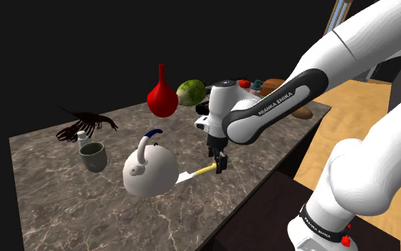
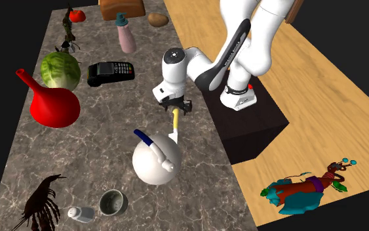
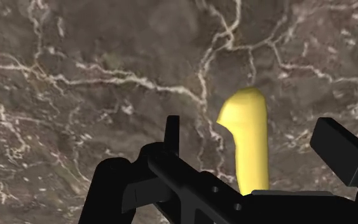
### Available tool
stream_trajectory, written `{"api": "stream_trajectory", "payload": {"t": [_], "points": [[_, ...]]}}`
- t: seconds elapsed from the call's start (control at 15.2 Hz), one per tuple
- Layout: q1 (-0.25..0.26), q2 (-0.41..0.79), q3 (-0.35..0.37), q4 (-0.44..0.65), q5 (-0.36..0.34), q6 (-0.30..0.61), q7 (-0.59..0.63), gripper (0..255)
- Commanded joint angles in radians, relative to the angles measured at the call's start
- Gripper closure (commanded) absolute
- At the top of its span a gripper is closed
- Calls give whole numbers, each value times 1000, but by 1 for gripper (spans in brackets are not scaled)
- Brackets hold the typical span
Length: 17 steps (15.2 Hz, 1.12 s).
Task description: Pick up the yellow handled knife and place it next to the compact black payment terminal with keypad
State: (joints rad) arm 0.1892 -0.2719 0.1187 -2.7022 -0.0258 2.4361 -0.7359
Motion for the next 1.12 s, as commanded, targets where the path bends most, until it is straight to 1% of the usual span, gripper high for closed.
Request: {"api": "stream_trajectory", "payload": {"t": [0.0,0.46,0.53,1.06], "points": [[-1,21,2,-8,-4,30,5,0],[-1,21,2,-8,-4,29,5,0],[-1,21,2,-8,-4,29,5,255],[-1,22,3,-6,-4,29,6,255]]}}
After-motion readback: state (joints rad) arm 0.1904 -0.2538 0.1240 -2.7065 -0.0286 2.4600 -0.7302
